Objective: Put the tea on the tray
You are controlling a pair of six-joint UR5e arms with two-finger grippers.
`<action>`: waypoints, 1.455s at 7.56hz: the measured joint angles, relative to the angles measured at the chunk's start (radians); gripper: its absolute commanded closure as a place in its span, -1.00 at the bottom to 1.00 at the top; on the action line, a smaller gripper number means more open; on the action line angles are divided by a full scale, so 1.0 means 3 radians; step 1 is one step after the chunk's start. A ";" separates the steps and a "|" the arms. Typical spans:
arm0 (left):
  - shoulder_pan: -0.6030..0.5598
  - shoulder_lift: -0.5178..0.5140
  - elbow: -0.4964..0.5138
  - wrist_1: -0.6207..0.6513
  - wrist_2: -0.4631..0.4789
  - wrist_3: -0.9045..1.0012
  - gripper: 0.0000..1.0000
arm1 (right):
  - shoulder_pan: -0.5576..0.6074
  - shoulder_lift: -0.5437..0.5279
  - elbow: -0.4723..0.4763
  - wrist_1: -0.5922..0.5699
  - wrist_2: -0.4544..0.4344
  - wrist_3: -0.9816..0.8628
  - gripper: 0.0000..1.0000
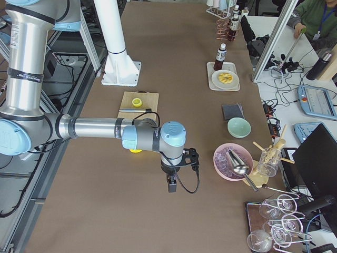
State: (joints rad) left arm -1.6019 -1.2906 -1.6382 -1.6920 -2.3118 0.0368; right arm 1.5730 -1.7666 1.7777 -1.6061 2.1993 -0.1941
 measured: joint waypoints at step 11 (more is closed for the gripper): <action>0.0001 -0.0014 0.0056 0.0000 -0.0005 -0.0004 -0.99 | 0.0001 0.0019 0.0015 0.0000 -0.0080 0.0003 -1.00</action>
State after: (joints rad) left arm -1.6015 -1.2948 -1.6213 -1.6920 -2.3132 0.0357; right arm 1.5734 -1.7610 1.7822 -1.6061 2.1752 -0.1933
